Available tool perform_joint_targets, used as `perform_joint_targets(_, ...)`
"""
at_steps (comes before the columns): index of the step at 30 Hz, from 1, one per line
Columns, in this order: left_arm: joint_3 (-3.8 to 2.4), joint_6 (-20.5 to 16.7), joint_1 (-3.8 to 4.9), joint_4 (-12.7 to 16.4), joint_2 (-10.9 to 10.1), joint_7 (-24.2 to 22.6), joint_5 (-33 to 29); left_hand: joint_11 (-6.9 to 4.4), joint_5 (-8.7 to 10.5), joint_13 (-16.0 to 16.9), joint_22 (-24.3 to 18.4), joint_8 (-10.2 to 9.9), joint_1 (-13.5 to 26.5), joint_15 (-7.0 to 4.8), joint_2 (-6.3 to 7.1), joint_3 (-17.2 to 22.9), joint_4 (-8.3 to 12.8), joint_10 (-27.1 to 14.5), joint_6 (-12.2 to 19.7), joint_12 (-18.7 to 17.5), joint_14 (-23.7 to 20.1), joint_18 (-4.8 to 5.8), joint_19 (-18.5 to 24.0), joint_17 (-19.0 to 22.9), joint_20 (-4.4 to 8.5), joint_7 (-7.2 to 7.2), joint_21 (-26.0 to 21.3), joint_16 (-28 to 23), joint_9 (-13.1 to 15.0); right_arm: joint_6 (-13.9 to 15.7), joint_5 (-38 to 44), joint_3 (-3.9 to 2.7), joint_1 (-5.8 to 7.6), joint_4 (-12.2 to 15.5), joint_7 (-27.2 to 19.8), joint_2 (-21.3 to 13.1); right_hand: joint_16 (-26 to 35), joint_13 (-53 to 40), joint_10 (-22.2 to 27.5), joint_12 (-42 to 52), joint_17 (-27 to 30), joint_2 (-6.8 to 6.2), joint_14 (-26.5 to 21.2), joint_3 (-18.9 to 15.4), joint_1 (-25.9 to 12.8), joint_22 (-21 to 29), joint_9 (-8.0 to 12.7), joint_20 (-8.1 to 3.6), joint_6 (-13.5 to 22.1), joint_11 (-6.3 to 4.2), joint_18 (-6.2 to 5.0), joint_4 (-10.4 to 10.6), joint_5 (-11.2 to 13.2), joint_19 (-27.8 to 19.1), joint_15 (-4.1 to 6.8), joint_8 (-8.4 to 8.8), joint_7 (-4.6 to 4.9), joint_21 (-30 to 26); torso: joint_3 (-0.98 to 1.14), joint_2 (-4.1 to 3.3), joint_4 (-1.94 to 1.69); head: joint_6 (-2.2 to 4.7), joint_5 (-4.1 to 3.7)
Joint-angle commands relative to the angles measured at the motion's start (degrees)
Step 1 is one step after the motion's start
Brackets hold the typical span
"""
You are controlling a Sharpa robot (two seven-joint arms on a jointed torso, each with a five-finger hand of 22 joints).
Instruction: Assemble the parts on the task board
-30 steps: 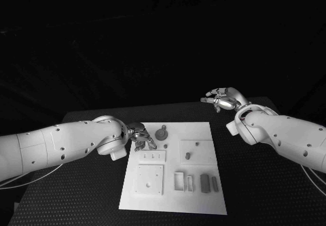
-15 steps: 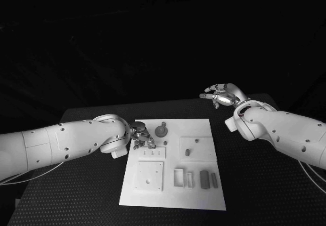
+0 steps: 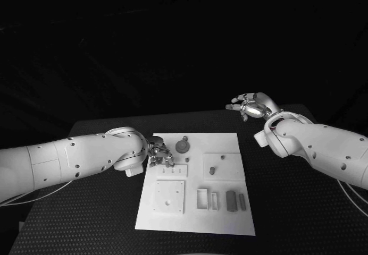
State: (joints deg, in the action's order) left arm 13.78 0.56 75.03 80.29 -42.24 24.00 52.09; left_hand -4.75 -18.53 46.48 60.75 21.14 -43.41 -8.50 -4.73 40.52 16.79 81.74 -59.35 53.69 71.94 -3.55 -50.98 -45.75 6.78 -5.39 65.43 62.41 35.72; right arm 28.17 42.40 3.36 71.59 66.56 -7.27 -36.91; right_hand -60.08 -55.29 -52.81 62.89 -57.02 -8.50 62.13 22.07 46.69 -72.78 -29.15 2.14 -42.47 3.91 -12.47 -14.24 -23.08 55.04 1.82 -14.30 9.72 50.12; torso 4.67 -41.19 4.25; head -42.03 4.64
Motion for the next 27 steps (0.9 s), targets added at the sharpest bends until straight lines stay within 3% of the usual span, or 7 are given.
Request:
perform_joint_targets(1, -0.02, 0.59, -0.06, 0.19, 0.22, 0.08, 1.13, -1.12, -2.71, -0.18, -0.12, 0.38, 0.8, -1.34, -0.37, 0.53, 0.03, -0.53, -6.93, 0.35, 0.78, -0.2, 0.54, 0.21, 7.49, 4.82, 0.49, 0.52, 0.58, -0.91, 0.07, -0.04, 0.02, -0.05, -0.13, 0.09, -0.19, 0.13, 6.23, 0.35, 0.1, 0.29, -0.36, -0.05, 0.19, -0.09, 0.11, 0.39, -1.55, 0.54, -2.53, -0.44, -0.4, 0.13, -0.07, -0.25, 1.09, -0.22, -0.03, -0.02, 0.03, -0.07, 0.05)
perform_joint_targets(5, -0.01, -0.51, -0.12, 0.05, 0.49, -0.13, 1.59, -1.51, -6.53, -0.53, -0.33, 0.78, 1.51, -1.23, 0.26, 0.9, 0.02, -0.56, -7.95, 0.57, 0.72, -0.16, 0.73, 0.54, 7.66, 5.23, 0.91, 0.99, 1.46, -0.95, 0.1, -0.04, 0.02, -0.05, -0.11, 0.11, -0.25, 0.29, 6.29, 0.45, 0.2, 0.34, -0.39, -0.02, 0.31, -0.12, 0.17, 0.41, -1.55, 0.55, -2.53, -0.58, -0.59, 0.15, -0.08, -0.26, 1.1, -0.26, -0.04, -0.05, 0.01, -0.12, 0.05)
perform_joint_targets(7, -0.01, -0.83, -0.24, 0.04, 0.62, -0.17, 2.02, -1.6, -7.21, -0.73, -0.42, 0.81, 1.62, -1.19, 0.34, 1.02, 0.02, -0.55, -8.16, 0.58, 0.69, -0.15, 0.79, 0.67, 7.72, 5.32, 1.04, 1.13, 1.72, -1.08, 0.13, -0.04, 0.02, -0.06, -0.01, 0.14, -0.26, 0.34, 6.3, 0.48, 0.23, 0.35, -0.4, -0.01, 0.33, -0.13, 0.19, 0.42, -1.54, 0.56, -2.53, -0.61, -0.64, 0.15, -0.09, -0.26, 1.11, -0.27, -0.04, -0.03, 0.02, -0.14, 0.05)
perform_joint_targets(27, -0.02, -1.97, -1.1, 0.12, 1.03, -0.42, 7.3, -2.07, -7.88, -1.57, -0.84, 1.13, 2.41, -1.05, 0.04, 1.33, 0.02, -0.39, -9.21, 0.83, 0.81, -0.01, 0.84, 1.11, 7.74, 5.8, 1.26, 1.87, 2.81, -1.47, 0.13, -0.04, 0.01, -0.4, 0.13, 0.41, -0.29, 1.47, 7.11, 0.56, 0.79, 0.37, -1.15, -0.02, 0.17, -0.25, 0.52, 0.74, -1.41, 0.73, -2.53, -0.8, -0.82, -0.33, -0.28, -0.24, 1.26, -0.78, -0.03, -0.01, -0.05, -0.3, 0.06)
